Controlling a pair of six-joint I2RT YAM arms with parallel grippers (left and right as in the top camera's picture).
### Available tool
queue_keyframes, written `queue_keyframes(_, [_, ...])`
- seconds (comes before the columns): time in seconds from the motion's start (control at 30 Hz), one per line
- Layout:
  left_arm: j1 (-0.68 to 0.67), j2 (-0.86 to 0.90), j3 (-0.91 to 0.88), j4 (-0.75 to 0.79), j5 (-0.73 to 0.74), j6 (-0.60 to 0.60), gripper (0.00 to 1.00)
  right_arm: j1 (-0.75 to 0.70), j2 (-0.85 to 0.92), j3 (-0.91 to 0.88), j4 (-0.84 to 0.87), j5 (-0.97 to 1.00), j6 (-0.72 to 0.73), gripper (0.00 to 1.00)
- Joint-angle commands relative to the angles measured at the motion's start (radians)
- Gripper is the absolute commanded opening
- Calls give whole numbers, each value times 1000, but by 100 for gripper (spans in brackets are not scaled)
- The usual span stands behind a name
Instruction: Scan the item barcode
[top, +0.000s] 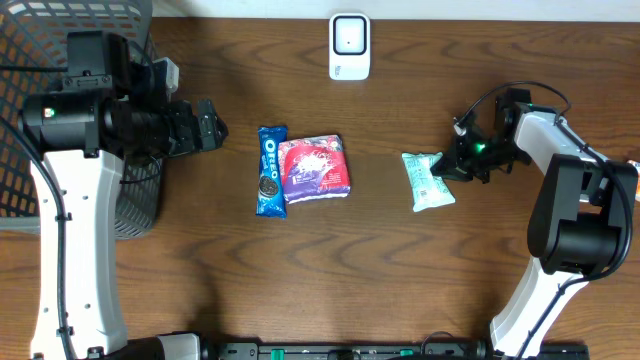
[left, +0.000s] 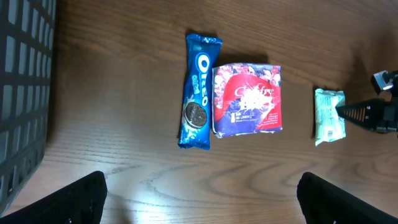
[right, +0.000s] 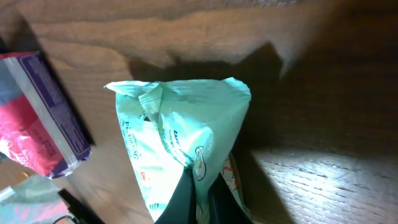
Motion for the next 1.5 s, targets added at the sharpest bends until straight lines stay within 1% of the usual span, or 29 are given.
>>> queue_keyframes(0.0, [-2,4,3,-2,-6,13,98,0,18,58,-7,32,15,1])
queue_keyframes(0.17, [-2,4,3,-2,-6,13,98,7,5,184,-83,74,29,1])
queue_keyframes(0.27, [-2,4,3,-1,-6,13,98,30,-15,255,-125,182,70,1])
queue_keyframes(0.37, [-2,4,3,-2,-6,13,98,70,-33,309,-159,289,74,1])
queue_keyframes(0.5, [-2,4,3,-1,-6,13,98,124,-40,326,-188,415,74,1])
queue_keyframes(0.53, [-2,4,3,-2,-6,13,98,133,-37,322,-197,436,74,10])
queue_keyframes(0.57, [-2,4,3,-1,-6,13,98,140,-34,312,-201,445,74,30])
queue_keyframes(0.6, [-2,4,3,-1,-6,13,98,144,-33,301,-201,444,74,47])
queue_keyframes(0.63, [-2,4,3,-1,-6,13,98,147,-32,281,-197,444,74,52])
queue_keyframes(0.7, [-2,4,3,-1,-6,13,98,152,-32,237,-180,444,75,58])
queue_keyframes(0.8, [-2,4,3,-1,-6,13,98,145,-32,166,-142,444,82,60])
queue_keyframes(0.87, [-2,4,3,-1,-6,13,98,131,-32,116,-111,436,82,55])
queue_keyframes(0.93, [-2,4,3,-2,-6,13,98,119,-32,77,-81,420,81,45])
queue_keyframes(0.97, [-2,4,3,-1,-6,13,98,114,-32,63,-70,412,81,38])
queue_keyframes(1.07, [-2,4,3,-1,-6,13,98,102,-32,42,-51,410,81,23])
queue_keyframes(1.13, [-2,4,3,-1,-6,13,98,99,-32,43,-42,410,81,7])
queue_keyframes(1.17, [-2,4,3,-1,-6,13,98,100,-32,45,-38,410,81,1])
queue_keyframes(1.23, [-2,4,3,-1,-6,13,98,100,-32,54,-32,386,81,1])
queue_keyframes(1.33, [-2,4,3,-2,-6,13,98,96,-34,78,-22,300,81,1])
queue_keyframes(1.47, [-2,4,3,-2,-6,13,98,89,-37,143,-36,227,81,1])
